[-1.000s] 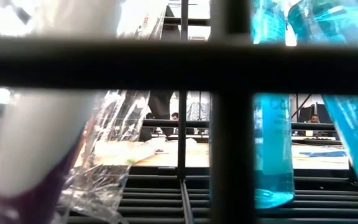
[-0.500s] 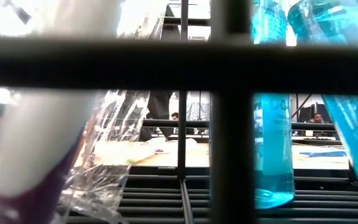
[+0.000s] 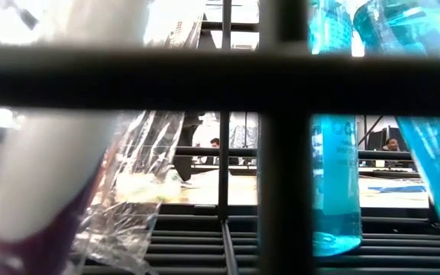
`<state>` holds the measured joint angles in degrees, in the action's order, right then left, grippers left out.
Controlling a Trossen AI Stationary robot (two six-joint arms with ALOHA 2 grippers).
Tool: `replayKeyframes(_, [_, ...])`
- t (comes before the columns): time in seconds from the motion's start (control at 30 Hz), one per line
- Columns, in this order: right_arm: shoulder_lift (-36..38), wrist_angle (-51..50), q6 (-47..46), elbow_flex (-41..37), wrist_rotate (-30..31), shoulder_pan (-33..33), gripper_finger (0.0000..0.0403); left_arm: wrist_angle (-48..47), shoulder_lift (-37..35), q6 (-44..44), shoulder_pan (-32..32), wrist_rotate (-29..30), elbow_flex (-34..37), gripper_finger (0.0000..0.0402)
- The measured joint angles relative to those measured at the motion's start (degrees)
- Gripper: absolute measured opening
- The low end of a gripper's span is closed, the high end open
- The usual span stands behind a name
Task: Pick & Place toothbrushing station
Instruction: Put the green toothbrush into the black mesh organizer
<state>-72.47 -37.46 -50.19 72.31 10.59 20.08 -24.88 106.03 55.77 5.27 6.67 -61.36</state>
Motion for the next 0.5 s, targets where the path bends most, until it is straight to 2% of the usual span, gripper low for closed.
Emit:
replayKeyframes(0.2, [0.0, 0.1, 0.0, 0.0, 0.0, -0.3, 0.0282, -0.1, -0.6, -0.9, -1.0, -0.9, 0.0, 0.0134])
replayKeyframes(0.5, [0.0, 0.2, 0.0, 0.0, 0.0, -0.7, 0.0282, 0.8, -0.6, -3.5, -0.8, -2.7, 0.0, 0.0028])
